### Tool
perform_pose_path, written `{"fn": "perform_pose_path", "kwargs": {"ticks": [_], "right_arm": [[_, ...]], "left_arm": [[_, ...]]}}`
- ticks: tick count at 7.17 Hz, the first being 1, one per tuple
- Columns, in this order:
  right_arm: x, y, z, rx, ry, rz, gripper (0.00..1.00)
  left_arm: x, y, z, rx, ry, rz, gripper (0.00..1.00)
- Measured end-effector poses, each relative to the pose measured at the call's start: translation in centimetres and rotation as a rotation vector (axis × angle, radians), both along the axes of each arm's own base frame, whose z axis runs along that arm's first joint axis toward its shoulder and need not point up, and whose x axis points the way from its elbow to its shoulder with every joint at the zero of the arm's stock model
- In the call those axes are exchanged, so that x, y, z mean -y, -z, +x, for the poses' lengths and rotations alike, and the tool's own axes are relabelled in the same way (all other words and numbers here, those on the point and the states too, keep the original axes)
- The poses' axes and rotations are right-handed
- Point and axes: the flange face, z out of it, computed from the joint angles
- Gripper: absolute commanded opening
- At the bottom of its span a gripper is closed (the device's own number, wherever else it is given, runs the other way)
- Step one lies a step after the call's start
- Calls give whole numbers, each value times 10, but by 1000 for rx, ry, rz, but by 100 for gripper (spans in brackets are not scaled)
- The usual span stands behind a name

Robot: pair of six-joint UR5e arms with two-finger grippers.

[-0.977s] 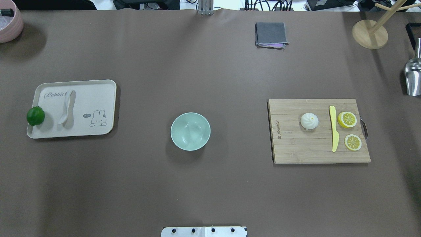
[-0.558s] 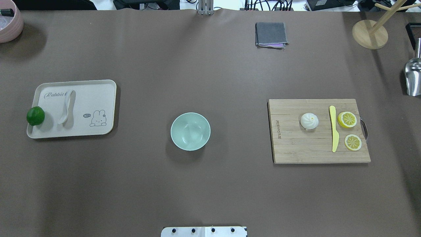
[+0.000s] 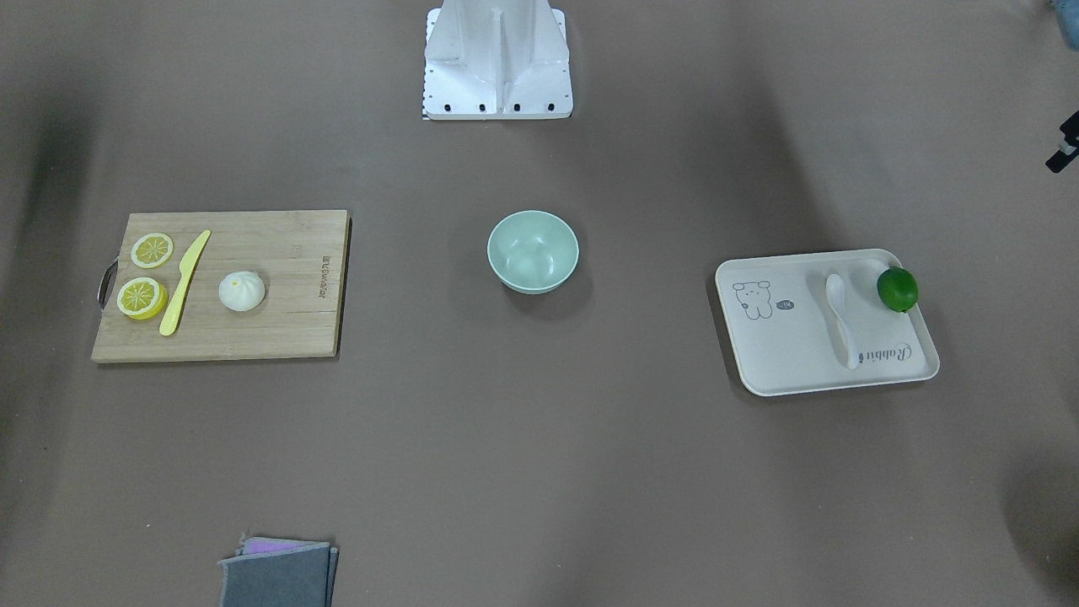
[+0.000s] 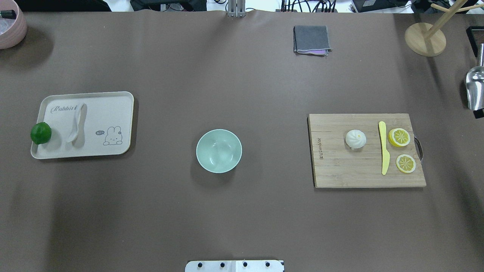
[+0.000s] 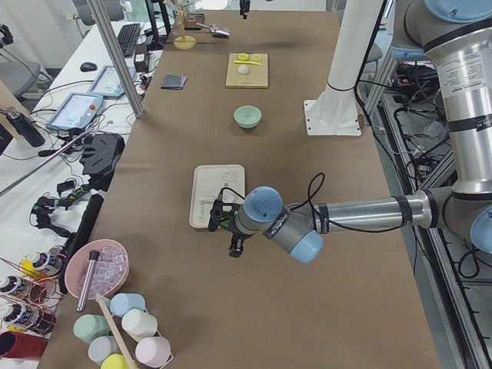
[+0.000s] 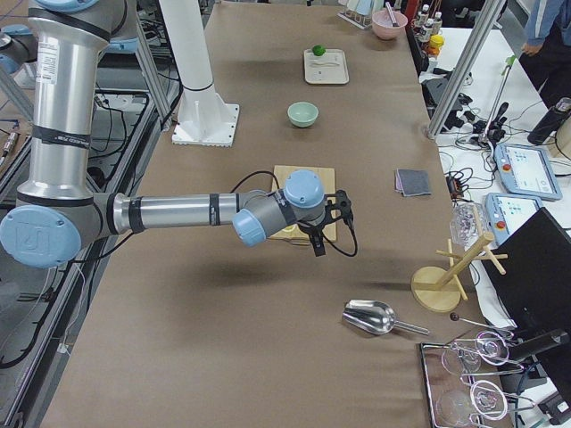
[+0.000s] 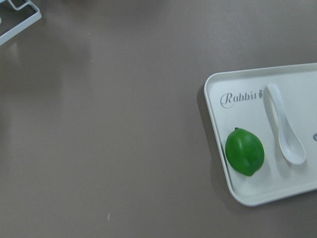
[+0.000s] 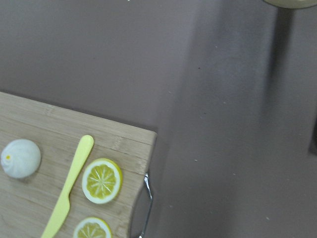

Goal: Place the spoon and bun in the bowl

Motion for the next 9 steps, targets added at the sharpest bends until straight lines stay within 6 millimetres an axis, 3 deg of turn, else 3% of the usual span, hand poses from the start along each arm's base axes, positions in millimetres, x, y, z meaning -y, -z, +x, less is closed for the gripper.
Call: {"fn": "perform_pose_path", "kwargs": {"ticks": [3, 4, 5, 7, 8, 9], "right_arm": [[18, 60, -114, -5, -62, -84, 95], [17, 79, -150, -2, -75, -97, 95], [13, 91, -175, 2, -80, -106, 94], [6, 100, -198, 4, -69, -109, 94], [4, 103, -205, 6, -61, -107, 94], [3, 107, -209, 11, -54, -103, 94]], "left_arm": [[67, 58, 137, 34, -42, -95, 81], [81, 76, 170, 43, -55, -119, 81], [97, 89, 199, 61, -64, -131, 74], [128, 91, 254, 107, -89, -134, 67], [134, 83, 265, 124, -96, -142, 61], [135, 76, 268, 133, -99, -150, 42]]}}
